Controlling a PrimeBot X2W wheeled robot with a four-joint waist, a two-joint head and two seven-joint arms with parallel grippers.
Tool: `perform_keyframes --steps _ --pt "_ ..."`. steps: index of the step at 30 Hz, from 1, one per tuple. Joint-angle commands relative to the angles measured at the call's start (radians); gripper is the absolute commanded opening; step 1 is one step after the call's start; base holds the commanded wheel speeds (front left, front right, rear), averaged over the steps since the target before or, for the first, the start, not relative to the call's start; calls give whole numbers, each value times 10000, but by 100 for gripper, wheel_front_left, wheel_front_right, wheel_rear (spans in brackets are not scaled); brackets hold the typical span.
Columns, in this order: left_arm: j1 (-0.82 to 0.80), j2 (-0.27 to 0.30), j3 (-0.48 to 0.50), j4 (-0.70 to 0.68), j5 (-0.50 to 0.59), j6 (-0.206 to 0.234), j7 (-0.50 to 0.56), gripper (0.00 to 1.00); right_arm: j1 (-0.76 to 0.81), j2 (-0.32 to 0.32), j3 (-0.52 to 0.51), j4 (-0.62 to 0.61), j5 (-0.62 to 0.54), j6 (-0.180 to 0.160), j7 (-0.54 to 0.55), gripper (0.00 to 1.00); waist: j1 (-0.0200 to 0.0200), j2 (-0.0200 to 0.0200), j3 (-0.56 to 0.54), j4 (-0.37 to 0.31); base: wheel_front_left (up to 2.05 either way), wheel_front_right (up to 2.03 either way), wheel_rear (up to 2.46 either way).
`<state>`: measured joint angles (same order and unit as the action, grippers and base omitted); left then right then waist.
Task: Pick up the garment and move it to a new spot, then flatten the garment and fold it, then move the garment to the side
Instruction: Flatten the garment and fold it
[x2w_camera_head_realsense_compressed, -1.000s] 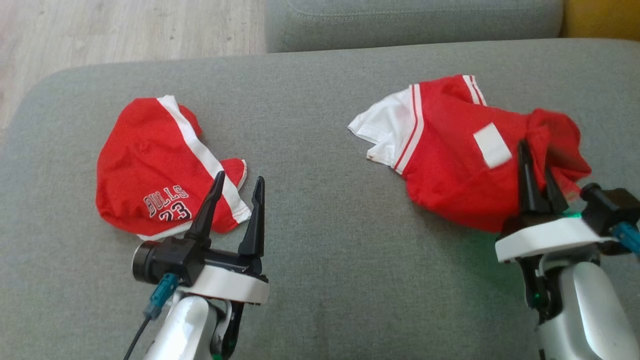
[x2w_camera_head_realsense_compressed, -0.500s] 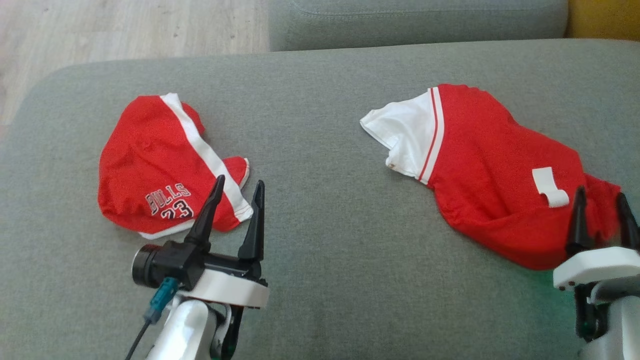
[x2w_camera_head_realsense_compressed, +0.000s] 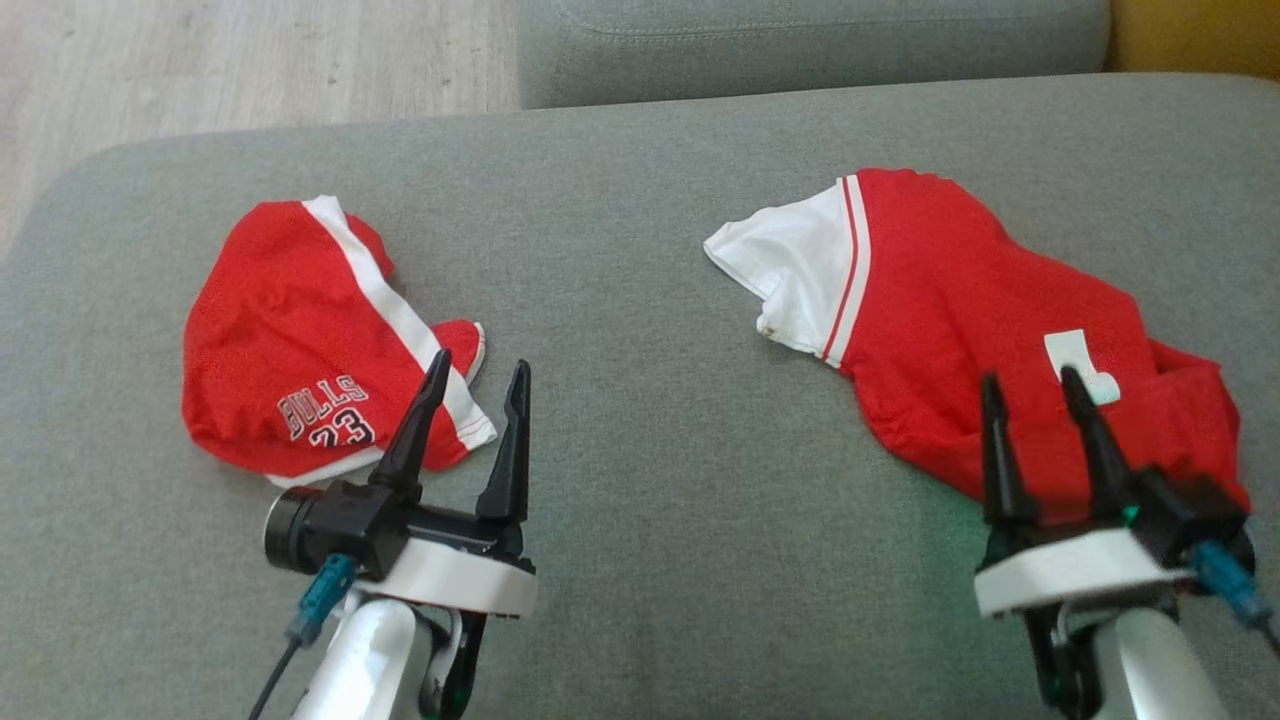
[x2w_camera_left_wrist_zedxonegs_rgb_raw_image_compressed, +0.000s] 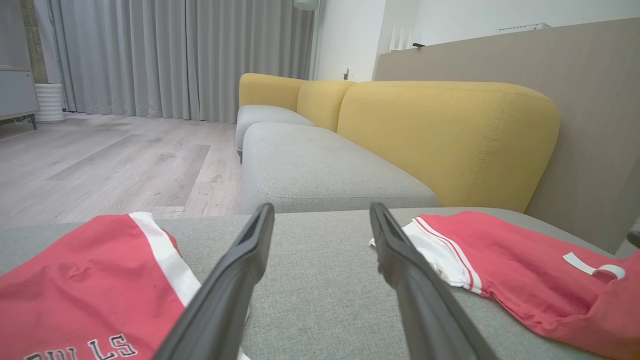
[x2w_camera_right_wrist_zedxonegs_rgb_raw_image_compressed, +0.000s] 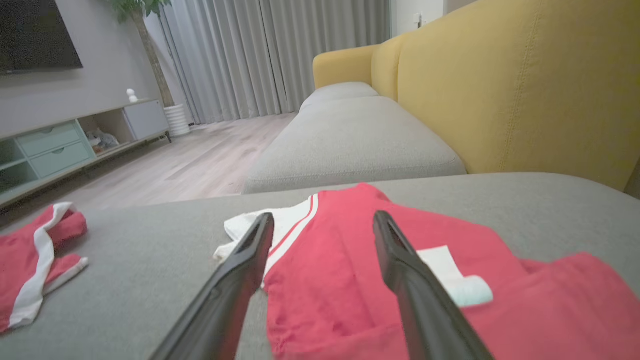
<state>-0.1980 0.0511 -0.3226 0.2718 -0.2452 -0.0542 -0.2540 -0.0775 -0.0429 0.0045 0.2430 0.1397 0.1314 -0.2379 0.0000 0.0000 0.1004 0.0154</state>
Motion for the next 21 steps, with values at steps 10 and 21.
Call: perform_keyframes --steps 10,21 --pt "-159 -5 330 -294 34 -6 -78 100 64 -73 810 -139 -1248 -7 1004 100 0 0 -36 293 0 0 0" --pt "-380 -7 320 -349 14 14 -78 100 -708 -95 383 1320 -4187 -7 1861 100 0 0 479 561 0 0 0"
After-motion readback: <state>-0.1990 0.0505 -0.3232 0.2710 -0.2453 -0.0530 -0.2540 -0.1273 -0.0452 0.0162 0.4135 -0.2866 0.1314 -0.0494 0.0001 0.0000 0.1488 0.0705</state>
